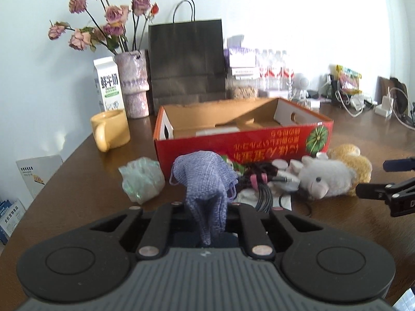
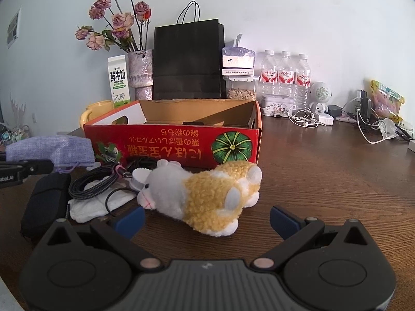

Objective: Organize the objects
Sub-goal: 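Grasp the blue-gray fabric pouch with the left tool while the right tool grasps the plush sheep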

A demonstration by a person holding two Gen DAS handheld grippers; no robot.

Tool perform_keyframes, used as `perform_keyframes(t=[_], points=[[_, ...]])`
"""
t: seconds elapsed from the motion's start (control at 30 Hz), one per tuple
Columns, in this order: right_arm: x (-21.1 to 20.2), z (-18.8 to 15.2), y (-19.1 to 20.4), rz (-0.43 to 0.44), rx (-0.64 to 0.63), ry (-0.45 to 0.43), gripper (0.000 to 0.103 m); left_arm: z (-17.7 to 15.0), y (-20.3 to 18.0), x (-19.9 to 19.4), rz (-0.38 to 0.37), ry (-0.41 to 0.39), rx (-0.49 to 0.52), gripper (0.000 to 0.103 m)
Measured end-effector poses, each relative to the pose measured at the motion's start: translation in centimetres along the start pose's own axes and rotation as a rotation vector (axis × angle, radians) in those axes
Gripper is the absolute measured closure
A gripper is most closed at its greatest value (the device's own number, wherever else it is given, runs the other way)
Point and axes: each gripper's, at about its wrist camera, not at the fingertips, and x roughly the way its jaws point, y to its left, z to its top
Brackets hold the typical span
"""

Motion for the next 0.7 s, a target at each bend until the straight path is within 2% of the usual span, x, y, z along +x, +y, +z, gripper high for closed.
perform_keyframes(t=[0.27,0.4,0.6,0.7], points=[[1.2,1.9,0.1,-0.013,0.009,-0.002,0.000,0.5,-0.1,-0.2,-0.012,-0.021,-0.026,0.091],[3.0,3.7,-0.6,-0.033,0.056,0.029,0.000,0.6,-0.3,-0.2,-0.023,-0.028,-0.035,0.091],[6.7,4.8,-2.1,-0.043,0.140,0.119,0.013,0.7,-0.4,-0.2,-0.040,-0.030,-0.045,0.091],[7.5,4.6,-2.5,-0.050,0.142,0.143,0.020,0.6,-0.4,-0.2,-0.043,-0.030,-0.045,0.091]])
